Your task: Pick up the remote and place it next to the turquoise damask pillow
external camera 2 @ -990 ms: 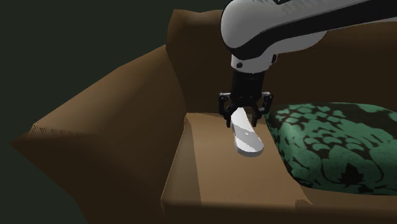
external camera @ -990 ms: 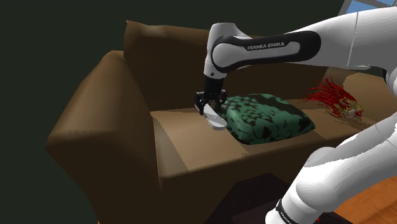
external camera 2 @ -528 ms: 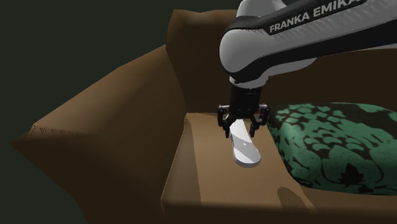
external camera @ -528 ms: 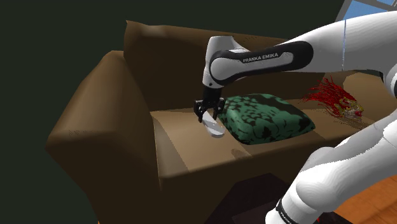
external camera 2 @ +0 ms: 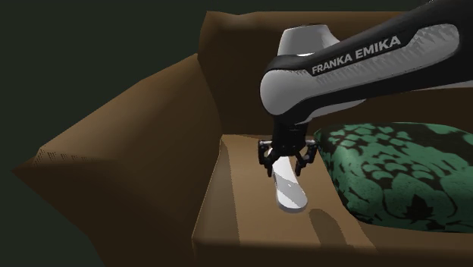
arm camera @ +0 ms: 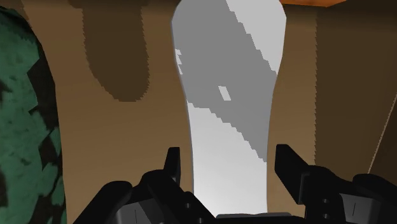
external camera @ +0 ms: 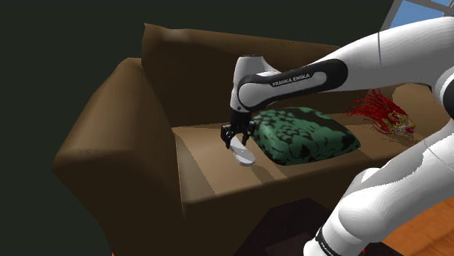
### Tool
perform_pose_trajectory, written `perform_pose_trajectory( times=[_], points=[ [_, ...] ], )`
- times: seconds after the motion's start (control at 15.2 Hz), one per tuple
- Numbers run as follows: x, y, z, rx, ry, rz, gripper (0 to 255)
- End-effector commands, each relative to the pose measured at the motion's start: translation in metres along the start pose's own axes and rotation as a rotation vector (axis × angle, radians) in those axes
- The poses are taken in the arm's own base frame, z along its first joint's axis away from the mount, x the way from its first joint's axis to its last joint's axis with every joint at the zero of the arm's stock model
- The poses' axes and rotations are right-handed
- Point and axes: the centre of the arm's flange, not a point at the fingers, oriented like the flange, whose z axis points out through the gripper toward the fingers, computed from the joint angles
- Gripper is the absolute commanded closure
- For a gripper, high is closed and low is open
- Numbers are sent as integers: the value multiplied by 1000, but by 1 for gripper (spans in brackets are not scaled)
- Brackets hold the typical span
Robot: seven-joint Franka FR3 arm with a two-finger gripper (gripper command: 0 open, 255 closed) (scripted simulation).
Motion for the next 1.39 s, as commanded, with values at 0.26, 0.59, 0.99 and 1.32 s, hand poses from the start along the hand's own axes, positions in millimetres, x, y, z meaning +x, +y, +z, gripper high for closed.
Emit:
perform_pose_trajectory(
  times=[0.26,0.59,0.99,1.32],
  points=[
    [0,0,31,0,1,0,255],
    [0,0,49,0,1,0,255],
    [0,0,49,0,1,0,0],
    [0,0,49,0,1,0,0]
  ],
)
